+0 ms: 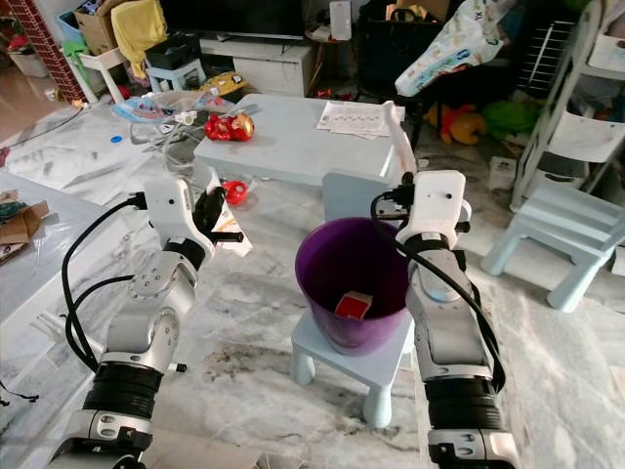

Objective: Picking trash to rubbish bin

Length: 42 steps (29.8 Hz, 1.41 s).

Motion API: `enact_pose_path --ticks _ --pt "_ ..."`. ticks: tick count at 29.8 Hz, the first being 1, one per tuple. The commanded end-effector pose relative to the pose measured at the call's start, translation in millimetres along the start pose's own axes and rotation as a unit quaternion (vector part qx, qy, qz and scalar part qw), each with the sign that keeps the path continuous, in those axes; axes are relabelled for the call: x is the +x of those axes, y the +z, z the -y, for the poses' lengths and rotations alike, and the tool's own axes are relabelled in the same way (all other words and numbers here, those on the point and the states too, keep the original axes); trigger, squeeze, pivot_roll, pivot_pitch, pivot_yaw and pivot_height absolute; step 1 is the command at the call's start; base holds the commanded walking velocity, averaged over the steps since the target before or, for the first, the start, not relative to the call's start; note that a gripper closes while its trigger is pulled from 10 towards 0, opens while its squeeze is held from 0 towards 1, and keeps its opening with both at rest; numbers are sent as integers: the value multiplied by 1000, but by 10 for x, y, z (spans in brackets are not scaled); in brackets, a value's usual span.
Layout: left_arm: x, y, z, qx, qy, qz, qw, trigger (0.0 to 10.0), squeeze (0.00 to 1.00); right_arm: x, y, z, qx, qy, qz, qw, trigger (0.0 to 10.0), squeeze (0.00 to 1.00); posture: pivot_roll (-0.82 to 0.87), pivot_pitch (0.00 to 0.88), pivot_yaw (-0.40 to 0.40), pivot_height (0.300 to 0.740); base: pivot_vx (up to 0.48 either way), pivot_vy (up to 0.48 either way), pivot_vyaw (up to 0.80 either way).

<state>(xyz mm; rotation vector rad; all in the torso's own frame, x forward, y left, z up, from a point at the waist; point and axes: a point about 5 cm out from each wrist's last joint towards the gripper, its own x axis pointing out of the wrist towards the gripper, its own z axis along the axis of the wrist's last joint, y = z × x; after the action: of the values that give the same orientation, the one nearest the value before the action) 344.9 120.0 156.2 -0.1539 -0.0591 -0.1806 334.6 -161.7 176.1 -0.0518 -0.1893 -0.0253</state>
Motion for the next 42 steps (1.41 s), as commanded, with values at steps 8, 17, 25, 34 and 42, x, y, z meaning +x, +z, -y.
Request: enact_pose_path --ticks 8,17,25,34,42 --pt "-32 -10 -20 3 1 -3 1000 10000 0 20 33 -48 3 5 6 1000 10000 0 -101 64 74 740 412 0 0" --pt "-57 -40 26 -9 -11 -6 1000 10000 0 25 9 -53 2 2 -3 1000 10000 0 -99 66 70 740 35 0 -348" --pt "-57 -69 78 -11 -27 -17 999 10000 0 25 -3 -47 1 1 -6 1000 10000 0 -99 66 73 740 0 0 -781" --pt "-55 -83 82 -9 -29 -24 999 10000 0 24 -31 -49 7 1 -13 1000 10000 0 -99 67 73 740 0 0 -735" --pt "-67 -69 92 -6 -36 -19 999 10000 0 21 -58 -50 9 0 -20 1000 10000 0 -94 67 78 740 0 0 -71"
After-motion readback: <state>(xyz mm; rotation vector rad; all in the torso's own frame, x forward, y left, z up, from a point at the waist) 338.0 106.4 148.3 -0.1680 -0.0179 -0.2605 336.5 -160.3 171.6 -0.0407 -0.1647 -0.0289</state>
